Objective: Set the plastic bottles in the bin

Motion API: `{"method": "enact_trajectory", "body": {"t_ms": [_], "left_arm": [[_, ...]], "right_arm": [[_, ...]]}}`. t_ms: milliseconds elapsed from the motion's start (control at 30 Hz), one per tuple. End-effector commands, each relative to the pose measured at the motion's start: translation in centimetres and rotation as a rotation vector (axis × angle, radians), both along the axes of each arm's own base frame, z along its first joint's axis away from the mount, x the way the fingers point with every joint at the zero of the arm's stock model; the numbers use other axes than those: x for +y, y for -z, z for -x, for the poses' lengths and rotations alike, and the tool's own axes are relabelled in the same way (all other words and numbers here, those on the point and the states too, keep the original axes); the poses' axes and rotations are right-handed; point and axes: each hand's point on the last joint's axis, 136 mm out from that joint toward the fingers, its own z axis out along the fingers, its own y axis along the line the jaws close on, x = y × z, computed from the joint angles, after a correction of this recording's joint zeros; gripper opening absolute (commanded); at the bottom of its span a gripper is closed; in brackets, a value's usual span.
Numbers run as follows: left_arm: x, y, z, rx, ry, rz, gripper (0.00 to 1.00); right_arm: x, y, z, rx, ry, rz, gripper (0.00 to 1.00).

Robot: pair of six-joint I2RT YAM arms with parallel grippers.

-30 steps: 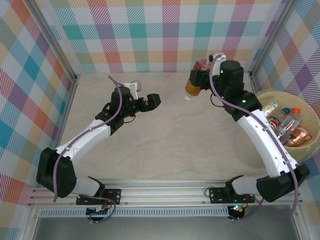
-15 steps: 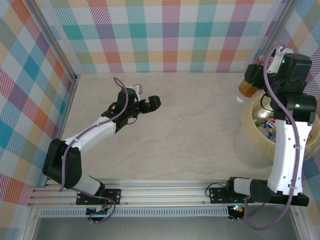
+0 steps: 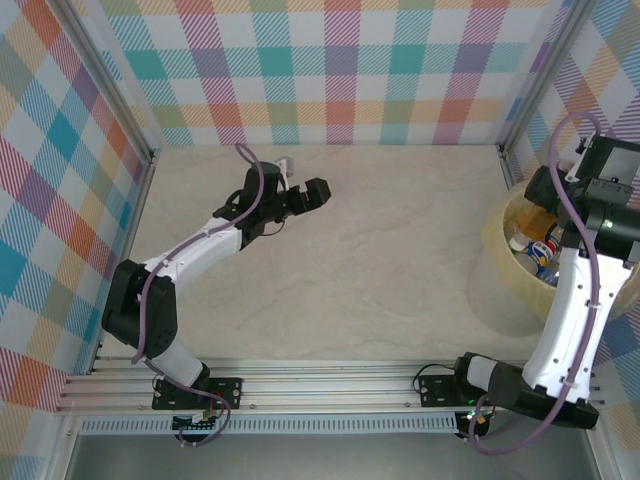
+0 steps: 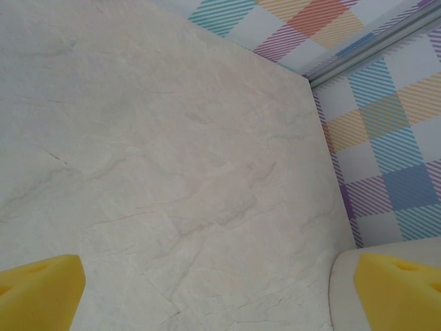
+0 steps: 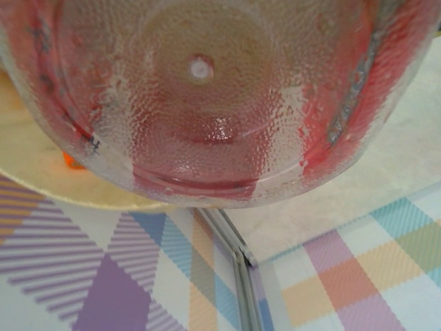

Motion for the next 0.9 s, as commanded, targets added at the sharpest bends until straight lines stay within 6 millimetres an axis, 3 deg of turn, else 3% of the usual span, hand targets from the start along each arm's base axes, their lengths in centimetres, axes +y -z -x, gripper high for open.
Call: {"method": "enact_trajectory", "body": {"t_ms": [0, 133, 200, 300, 467, 600, 867], "left_arm": [[-1.2, -0.2, 0.1, 0.037, 0.018, 0.035, 1.0], [-1.5, -0.3, 0.1, 0.042, 0.017, 0.024, 1.0], [-1.7, -0.4, 0.2, 0.043, 0.02, 0.019, 1.0], [-1.9, -0.6, 0.2, 0.043, 0.024, 0.006, 1.0], [-2.3, -0.3, 0.1, 0.054, 0.036, -0.012, 1.0], [-2.7, -0.2, -0.1, 0.059, 0.047, -0.014, 1.0], [-2.7, 0.1, -0.1, 0.065, 0.046, -0.023, 1.0]], "right_arm": [[-0.2, 2.5, -1.2, 0.063, -0.029, -0.075, 0.48], [1.1, 3.5, -2.6, 0.062, -0.109, -0.171, 0.51], [0.8, 4.6, -2.6, 0.117, -0.089, -0.182, 0.52], [-0.3, 5.7, -1.4, 0.199, -0.019, -0.175, 0.54], [0.0, 5.6, 0.6, 0.252, 0.021, -0.194, 0.61], [-1.3, 5.9, 2.5, 0.311, 0.112, -0.142, 0.79], [-4.0, 4.2, 4.8, 0.333, 0.268, -0.01, 0.95]]}}
